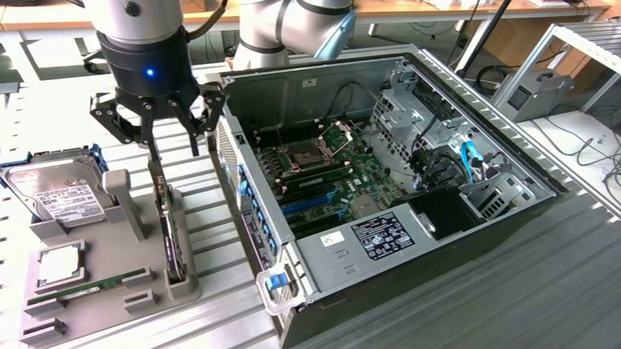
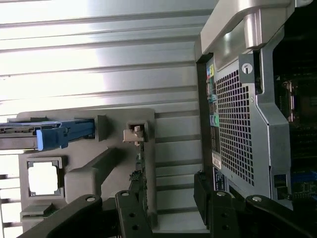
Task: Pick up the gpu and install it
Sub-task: 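Pick up the gpu and move the gpu toward the slot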
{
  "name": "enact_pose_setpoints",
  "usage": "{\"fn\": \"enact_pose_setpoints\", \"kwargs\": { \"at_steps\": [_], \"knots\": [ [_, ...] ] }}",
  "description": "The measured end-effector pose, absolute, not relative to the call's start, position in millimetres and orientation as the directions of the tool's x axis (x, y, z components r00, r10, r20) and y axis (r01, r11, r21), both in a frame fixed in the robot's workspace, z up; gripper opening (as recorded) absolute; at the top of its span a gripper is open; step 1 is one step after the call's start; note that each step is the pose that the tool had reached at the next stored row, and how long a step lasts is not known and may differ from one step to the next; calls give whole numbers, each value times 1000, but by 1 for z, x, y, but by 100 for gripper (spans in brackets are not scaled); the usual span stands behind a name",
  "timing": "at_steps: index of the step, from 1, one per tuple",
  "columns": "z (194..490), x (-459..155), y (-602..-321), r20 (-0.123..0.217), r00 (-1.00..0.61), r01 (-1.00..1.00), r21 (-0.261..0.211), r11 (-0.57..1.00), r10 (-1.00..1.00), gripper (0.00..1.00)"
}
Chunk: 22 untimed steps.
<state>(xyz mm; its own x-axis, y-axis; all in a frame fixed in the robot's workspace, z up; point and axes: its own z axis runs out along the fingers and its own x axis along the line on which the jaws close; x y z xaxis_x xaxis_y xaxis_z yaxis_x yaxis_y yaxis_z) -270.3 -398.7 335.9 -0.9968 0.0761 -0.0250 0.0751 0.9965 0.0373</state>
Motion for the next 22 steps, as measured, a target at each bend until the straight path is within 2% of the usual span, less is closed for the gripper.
{"fn": "enact_pose_setpoints", "kwargs": {
  "at_steps": [7,22],
  "knots": [
    [332,-271,-391,-25,-997,75,38,996,76,54],
    [331,-279,-397,-25,-997,74,37,997,75,54]
  ]
}}
